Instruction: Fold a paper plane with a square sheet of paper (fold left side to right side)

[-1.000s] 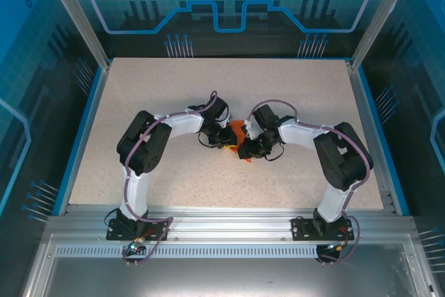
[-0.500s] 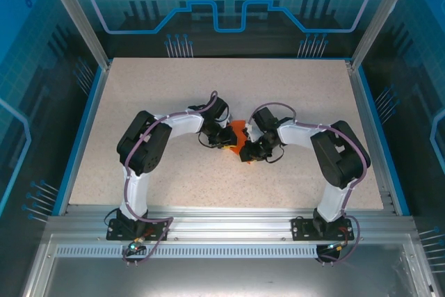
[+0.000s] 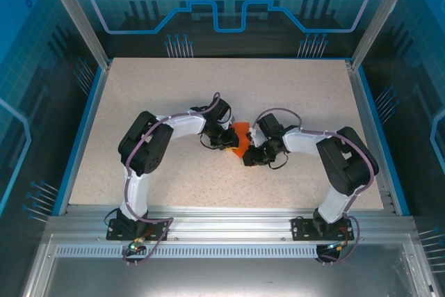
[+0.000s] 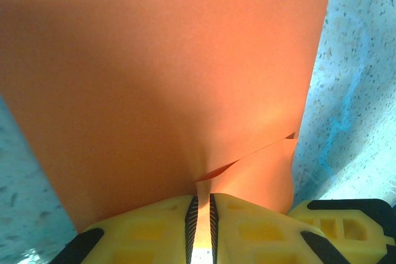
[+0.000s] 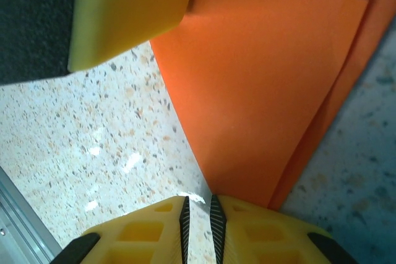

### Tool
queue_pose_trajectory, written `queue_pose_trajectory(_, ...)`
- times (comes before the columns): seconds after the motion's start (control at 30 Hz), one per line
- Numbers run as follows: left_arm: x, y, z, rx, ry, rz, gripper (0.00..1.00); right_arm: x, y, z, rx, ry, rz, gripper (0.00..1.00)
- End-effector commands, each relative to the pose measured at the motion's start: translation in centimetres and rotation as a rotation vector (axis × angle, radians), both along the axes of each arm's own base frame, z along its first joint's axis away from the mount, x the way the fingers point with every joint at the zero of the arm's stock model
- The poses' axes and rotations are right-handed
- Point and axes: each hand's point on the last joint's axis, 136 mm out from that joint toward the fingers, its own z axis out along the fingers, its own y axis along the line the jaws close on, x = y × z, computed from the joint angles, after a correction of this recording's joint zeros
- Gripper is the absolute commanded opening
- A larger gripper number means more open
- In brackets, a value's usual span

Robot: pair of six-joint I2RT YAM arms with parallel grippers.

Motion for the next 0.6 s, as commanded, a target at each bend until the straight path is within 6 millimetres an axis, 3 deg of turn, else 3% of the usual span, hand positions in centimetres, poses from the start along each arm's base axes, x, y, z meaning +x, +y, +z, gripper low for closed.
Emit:
queue_pose_trajectory(0.0, -0.7, 2.2, -3.6, 0.122, 0.053, 0.02, 0.2, -6.2, -4.2, -2.8, -0.164, 0.237, -0.027, 0.2)
queue_pose_trajectory(0.27, -0.6, 2.2, -3.5, 0.119, 0.051, 0.021, 0.2, -6.6, -4.9, -1.3, -0.154, 0.227, -0.03, 0.2)
queue_pose_trajectory(0.47, -0.5, 2.0, -3.0, 0.109, 0.045, 0.022, 0.2, -4.0, -3.3, 4.6, -0.051, 0.06, -0.024, 0.22)
queue_pose_trajectory(0.57, -0.3, 1.9, -2.8, 0.104, 0.038, 0.023, 0.2, -2.5, -2.8, 5.5, -0.05, 0.01, -0.041, 0.21)
